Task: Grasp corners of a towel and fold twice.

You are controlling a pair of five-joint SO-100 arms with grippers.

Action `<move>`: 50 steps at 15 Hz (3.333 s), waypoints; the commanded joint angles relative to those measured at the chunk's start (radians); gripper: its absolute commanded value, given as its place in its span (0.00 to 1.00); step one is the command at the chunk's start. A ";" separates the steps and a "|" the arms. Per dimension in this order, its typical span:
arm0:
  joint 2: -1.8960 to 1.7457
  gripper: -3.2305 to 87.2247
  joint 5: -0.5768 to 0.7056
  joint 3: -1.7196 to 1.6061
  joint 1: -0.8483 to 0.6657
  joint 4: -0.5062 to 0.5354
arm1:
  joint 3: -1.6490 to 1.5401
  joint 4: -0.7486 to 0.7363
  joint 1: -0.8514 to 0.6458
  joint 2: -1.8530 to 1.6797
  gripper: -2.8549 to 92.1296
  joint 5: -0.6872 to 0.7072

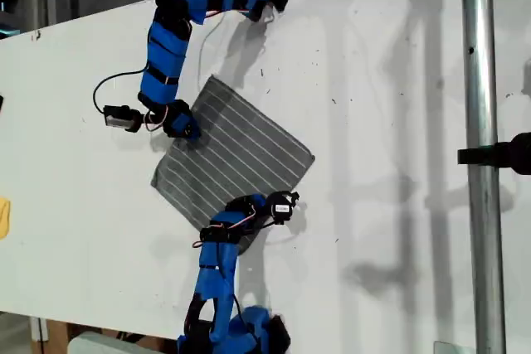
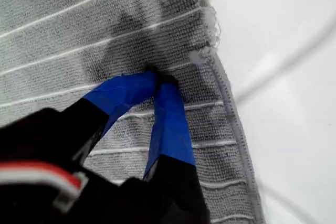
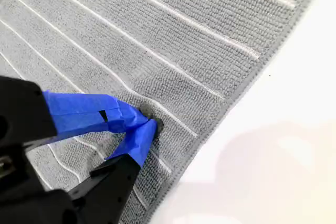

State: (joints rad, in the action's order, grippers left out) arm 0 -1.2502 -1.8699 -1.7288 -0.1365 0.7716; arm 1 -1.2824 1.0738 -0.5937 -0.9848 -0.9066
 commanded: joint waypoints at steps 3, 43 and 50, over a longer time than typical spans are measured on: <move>-0.233 0.00 -0.049 -0.281 0.064 -0.063 | -0.227 0.081 0.100 -0.252 0.03 -0.052; -0.684 0.00 0.153 0.094 0.345 0.680 | -0.624 0.189 0.601 -0.634 0.36 0.084; -0.661 0.00 0.135 0.086 0.351 0.653 | -0.626 0.080 0.529 -0.456 0.25 0.118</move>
State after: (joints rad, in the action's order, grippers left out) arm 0 -1.9052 -1.7242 -1.6598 0.2040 1.4419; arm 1 -1.9129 1.1720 -0.0460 -1.4419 -0.7992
